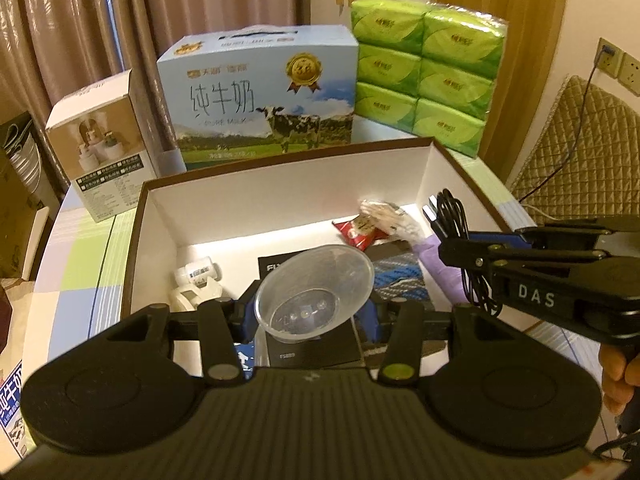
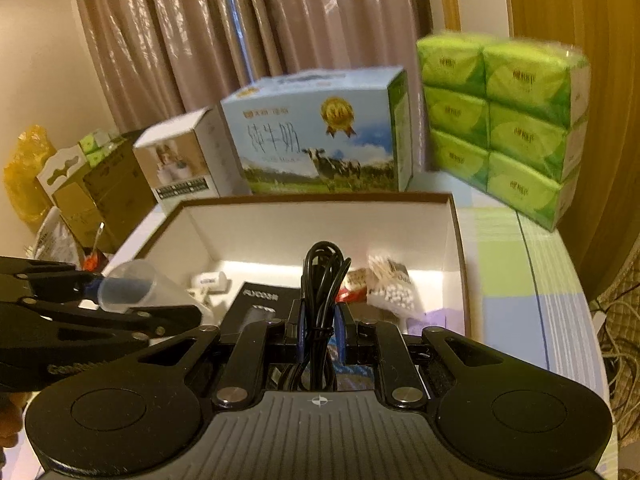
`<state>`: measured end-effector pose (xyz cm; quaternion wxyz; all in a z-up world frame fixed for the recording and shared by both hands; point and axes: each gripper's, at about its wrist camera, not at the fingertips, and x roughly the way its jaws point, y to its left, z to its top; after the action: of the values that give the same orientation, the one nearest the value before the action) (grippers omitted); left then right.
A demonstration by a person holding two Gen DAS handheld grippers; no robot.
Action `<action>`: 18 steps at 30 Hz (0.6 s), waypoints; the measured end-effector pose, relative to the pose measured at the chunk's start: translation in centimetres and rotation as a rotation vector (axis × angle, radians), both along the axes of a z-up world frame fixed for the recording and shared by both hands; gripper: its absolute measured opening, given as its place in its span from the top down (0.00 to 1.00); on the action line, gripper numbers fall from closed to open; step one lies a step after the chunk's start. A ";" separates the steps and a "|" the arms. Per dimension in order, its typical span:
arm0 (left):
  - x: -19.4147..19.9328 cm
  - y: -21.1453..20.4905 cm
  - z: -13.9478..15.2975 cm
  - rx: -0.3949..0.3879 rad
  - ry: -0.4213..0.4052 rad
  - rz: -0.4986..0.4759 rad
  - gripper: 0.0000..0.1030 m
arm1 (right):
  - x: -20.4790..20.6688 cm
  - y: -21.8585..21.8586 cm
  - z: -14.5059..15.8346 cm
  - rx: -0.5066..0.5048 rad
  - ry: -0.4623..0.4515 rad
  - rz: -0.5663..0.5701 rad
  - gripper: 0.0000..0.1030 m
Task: Organize objects
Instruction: 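Carry the cable and clear cup over the brown box, then lower both tools into the box and open them to release cable and cup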
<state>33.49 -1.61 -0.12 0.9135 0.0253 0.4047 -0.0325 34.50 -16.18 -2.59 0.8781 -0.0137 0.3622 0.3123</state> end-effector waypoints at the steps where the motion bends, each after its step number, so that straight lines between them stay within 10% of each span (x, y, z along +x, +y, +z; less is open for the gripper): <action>1: 0.2 0.1 -0.1 0.001 0.004 0.003 0.57 | 0.3 0.1 -0.3 -0.007 0.010 0.000 0.89; 18: 2.6 1.5 -2.1 0.014 0.071 0.025 0.57 | 2.3 1.3 -3.1 -0.068 0.083 -0.015 0.62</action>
<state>36.09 -0.07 -2.26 0.8988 0.0257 0.4372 -0.0193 36.82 -14.92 -5.68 0.8637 -0.0281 0.4087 0.2935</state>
